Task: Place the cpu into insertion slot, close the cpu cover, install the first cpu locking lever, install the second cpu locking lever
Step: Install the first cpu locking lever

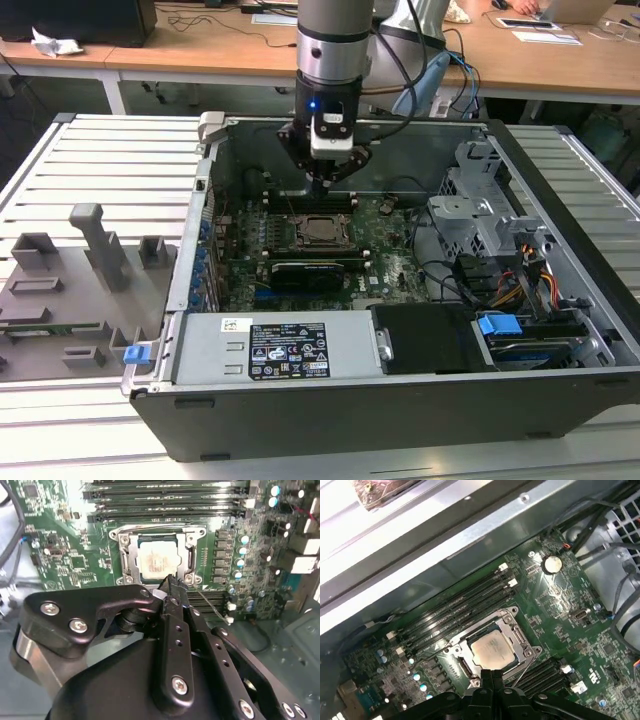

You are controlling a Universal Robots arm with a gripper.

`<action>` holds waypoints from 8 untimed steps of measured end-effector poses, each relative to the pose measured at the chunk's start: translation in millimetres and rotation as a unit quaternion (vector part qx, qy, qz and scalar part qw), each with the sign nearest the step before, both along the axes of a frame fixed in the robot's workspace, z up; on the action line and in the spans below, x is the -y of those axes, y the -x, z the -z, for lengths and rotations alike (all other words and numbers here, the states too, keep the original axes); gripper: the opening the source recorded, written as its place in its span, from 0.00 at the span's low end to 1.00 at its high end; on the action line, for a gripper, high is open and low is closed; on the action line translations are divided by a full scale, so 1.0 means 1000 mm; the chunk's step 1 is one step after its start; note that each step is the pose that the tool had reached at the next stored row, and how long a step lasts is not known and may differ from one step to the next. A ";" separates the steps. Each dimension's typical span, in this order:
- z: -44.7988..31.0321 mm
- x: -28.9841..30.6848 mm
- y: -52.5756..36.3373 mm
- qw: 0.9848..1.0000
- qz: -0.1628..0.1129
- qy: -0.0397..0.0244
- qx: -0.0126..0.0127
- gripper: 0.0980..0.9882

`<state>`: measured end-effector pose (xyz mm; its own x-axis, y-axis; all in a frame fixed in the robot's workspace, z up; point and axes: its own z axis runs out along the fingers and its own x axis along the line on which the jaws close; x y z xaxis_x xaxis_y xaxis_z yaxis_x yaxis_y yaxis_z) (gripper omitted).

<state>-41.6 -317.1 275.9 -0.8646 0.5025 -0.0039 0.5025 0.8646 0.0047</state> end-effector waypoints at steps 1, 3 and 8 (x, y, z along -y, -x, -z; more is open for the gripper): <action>0.0001 0.0000 0.0000 1.000 -0.009 0.000 0.000 0.01; 0.0005 0.0000 0.0000 0.999 -0.044 0.000 0.000 0.01; 0.0009 0.0000 0.0000 0.994 -0.106 0.000 0.000 0.01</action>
<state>-41.6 -317.1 275.0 -0.9508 0.3099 -0.0038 0.3099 0.9508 0.0046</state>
